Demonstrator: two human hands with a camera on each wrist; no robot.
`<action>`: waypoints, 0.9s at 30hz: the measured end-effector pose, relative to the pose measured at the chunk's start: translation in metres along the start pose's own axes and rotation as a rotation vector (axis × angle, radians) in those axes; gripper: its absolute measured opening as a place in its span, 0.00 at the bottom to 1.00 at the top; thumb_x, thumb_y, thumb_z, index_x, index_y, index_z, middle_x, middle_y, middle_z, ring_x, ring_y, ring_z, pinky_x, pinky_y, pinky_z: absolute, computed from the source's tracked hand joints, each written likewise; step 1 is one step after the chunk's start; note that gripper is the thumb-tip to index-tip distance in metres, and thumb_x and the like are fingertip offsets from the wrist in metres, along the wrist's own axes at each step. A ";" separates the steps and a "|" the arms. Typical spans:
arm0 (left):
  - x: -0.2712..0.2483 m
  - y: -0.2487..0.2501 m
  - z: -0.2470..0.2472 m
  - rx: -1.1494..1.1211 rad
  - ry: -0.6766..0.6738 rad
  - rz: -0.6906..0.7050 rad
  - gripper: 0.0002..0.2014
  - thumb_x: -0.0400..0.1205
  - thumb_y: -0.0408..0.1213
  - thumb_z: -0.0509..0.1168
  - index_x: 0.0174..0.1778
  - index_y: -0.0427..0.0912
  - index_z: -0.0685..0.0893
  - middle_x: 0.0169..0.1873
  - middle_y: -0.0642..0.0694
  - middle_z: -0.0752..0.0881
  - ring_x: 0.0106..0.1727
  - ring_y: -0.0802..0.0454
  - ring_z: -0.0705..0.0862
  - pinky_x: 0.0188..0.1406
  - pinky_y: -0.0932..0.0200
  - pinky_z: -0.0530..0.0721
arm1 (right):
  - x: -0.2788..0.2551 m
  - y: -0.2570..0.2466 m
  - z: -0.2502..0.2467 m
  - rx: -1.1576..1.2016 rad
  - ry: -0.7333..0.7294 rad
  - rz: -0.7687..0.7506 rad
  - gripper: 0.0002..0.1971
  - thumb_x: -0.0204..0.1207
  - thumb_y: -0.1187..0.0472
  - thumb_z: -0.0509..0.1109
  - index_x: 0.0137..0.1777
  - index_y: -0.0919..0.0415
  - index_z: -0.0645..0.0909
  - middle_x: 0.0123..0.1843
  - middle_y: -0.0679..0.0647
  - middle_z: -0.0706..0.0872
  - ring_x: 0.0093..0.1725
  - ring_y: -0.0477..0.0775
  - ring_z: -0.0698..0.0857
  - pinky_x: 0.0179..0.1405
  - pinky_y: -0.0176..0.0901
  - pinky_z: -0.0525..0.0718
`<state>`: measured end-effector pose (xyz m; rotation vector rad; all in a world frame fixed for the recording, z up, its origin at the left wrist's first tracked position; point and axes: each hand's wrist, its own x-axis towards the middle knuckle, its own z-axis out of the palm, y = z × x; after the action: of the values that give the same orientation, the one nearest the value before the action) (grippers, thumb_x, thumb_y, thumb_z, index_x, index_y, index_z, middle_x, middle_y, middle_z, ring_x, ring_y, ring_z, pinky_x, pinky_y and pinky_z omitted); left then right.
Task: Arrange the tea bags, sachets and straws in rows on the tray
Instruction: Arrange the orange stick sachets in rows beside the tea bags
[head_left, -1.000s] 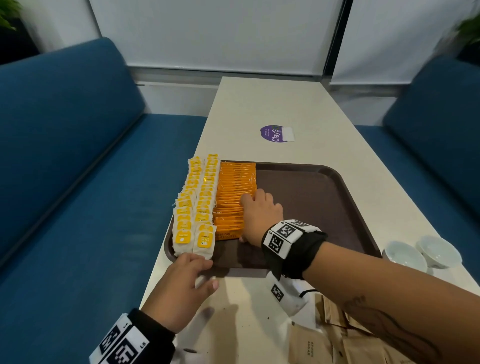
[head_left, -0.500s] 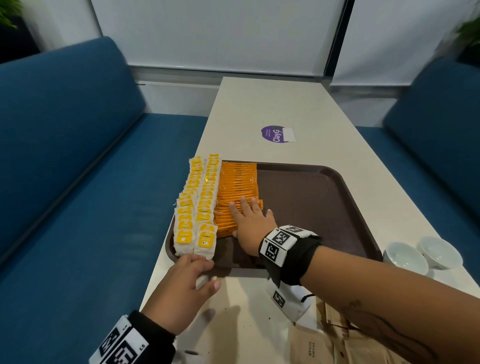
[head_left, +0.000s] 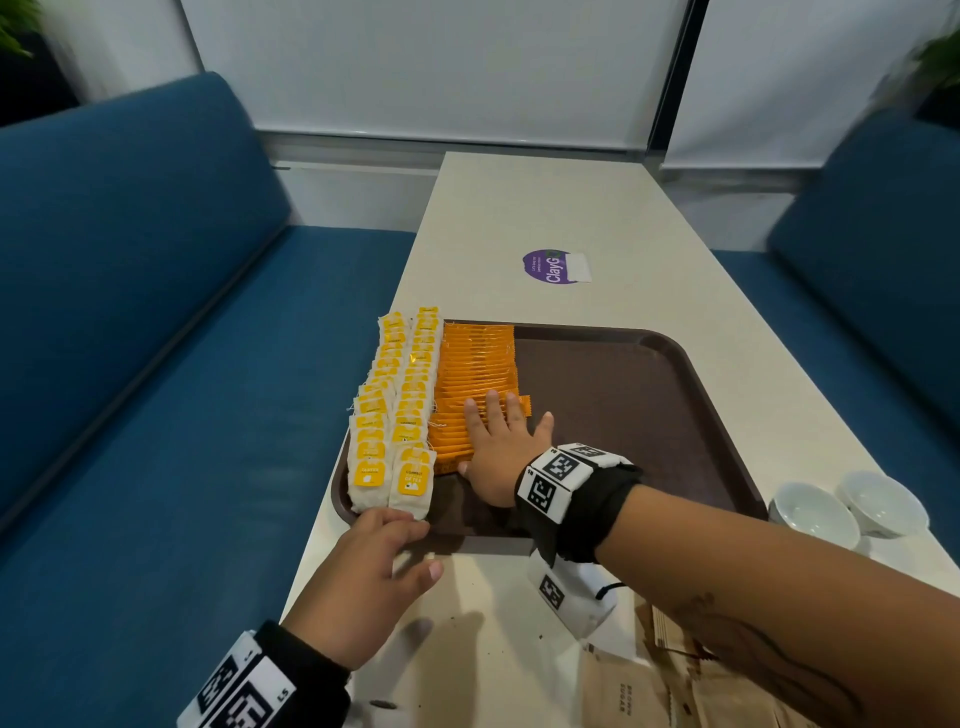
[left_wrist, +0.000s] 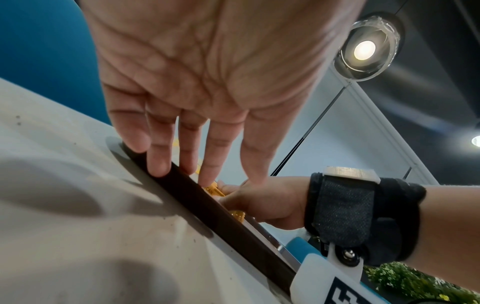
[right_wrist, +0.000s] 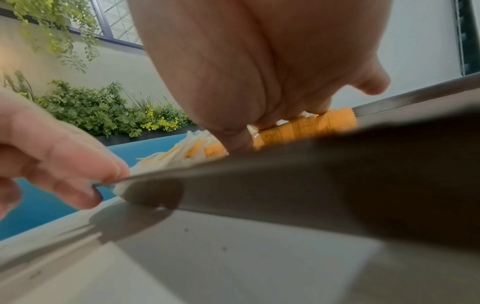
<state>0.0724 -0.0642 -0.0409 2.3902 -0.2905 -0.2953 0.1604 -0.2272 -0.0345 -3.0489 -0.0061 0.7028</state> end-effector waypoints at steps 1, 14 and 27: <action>0.000 0.000 0.000 0.002 0.000 0.002 0.22 0.81 0.46 0.64 0.72 0.49 0.75 0.61 0.60 0.69 0.66 0.61 0.72 0.63 0.72 0.65 | -0.001 0.000 -0.001 0.008 -0.007 0.001 0.38 0.85 0.45 0.53 0.83 0.52 0.31 0.84 0.57 0.31 0.82 0.62 0.33 0.77 0.74 0.40; 0.002 -0.004 0.003 -0.026 0.016 0.009 0.21 0.81 0.46 0.65 0.70 0.48 0.77 0.61 0.59 0.72 0.65 0.60 0.73 0.63 0.70 0.66 | 0.000 0.003 0.005 0.024 0.007 -0.022 0.35 0.85 0.43 0.48 0.82 0.50 0.31 0.83 0.57 0.28 0.82 0.60 0.31 0.76 0.73 0.37; 0.000 -0.004 0.003 -0.034 0.009 0.006 0.21 0.80 0.46 0.65 0.70 0.47 0.77 0.61 0.59 0.72 0.65 0.60 0.73 0.64 0.70 0.66 | -0.002 0.009 -0.008 0.578 0.033 0.179 0.51 0.78 0.44 0.67 0.83 0.59 0.31 0.83 0.67 0.34 0.83 0.66 0.38 0.80 0.63 0.44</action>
<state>0.0722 -0.0631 -0.0458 2.3561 -0.2865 -0.2848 0.1620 -0.2358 -0.0264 -2.5197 0.4003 0.5398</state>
